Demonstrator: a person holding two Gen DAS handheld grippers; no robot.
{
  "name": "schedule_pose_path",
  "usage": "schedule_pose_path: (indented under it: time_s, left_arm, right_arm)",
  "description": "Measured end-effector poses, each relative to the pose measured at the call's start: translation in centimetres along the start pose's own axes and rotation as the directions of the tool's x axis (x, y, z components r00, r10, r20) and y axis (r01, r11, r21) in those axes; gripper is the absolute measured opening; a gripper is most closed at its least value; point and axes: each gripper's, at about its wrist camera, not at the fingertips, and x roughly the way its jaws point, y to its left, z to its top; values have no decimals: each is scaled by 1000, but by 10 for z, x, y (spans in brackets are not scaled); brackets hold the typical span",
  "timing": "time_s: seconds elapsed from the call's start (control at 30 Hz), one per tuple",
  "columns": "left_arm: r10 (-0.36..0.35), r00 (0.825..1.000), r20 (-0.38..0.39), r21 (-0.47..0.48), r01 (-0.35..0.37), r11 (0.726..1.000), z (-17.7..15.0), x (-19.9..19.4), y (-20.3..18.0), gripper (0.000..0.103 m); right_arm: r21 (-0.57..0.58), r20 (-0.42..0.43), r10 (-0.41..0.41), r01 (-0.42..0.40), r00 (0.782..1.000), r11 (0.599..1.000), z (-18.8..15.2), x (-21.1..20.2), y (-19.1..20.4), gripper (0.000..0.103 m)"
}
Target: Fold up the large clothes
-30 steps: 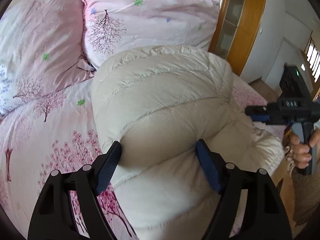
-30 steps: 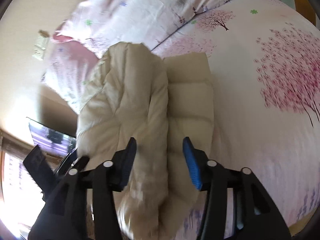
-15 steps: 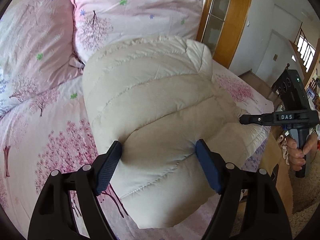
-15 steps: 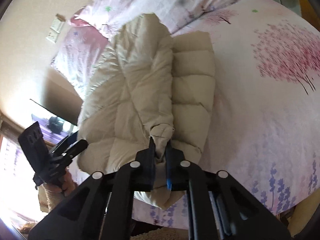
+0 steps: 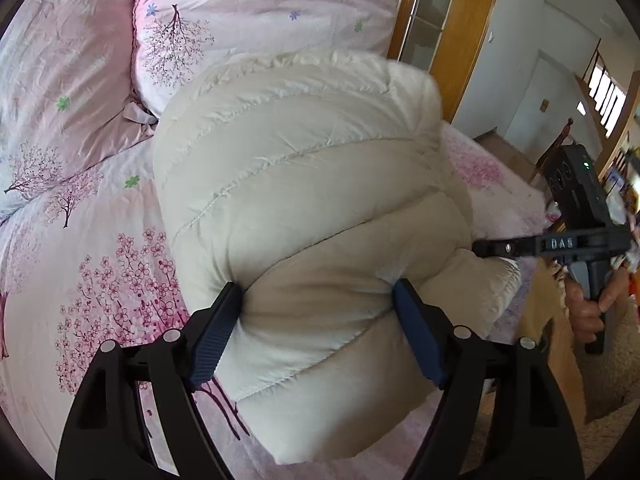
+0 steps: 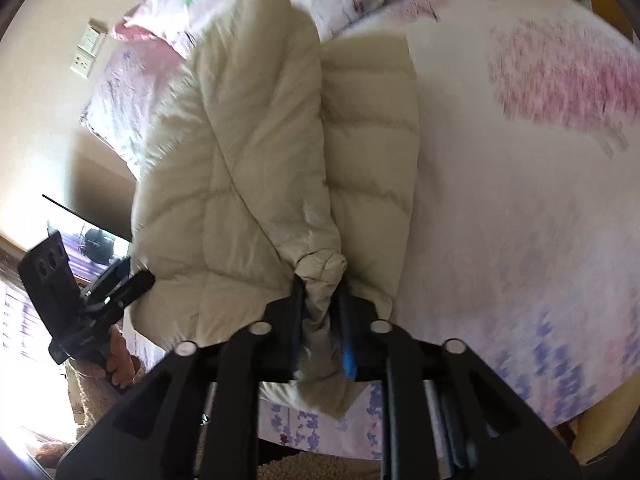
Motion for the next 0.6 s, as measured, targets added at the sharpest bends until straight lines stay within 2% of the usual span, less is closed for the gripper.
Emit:
schedule_pose_path:
  time_s: [0.07,0.1,0.2,0.37,0.47,0.5,0.53,0.57,0.6]
  left_arm:
    - [-34,999,31,-31,35,999,10,-9,11,78]
    - [-34,998,54,-43,36,998,15,-13,15,78]
    - [21,994,103,-38,-17,999,42,-17,27,78]
    - [76,996,55,-20,-75,997,73,12,34,78]
    - [62,997,35,-42,-60,997,80,23,36,78]
    - [55,998,36,-48,-53,997,82,24,36,78]
    - [53,998,40,-46,-51,998,84,25,36,78]
    - [57,997,42,-43,-55,998,85,26,35,78]
    - [65,997,43,-39,-63,997,87,26,35,79]
  right_arm:
    - [-1,67,13,-13,998,1000,15,-15,3,57]
    - [-6,110,25,-25,994,1000,27,-24,5,60]
    - [-4,158,68,-68,985,998,63,-27,10,60]
    - [34,152,140,-146,978,989,116,-7,15,60]
    - [50,131,134,-142,982,989,132,9,17,60]
    - [54,124,132,-140,983,989,136,15,20,58]
    - [56,119,135,-142,984,988,139,21,22,41]
    - [53,117,141,-148,983,988,138,23,21,18]
    - [52,124,153,-160,980,986,137,22,20,15]
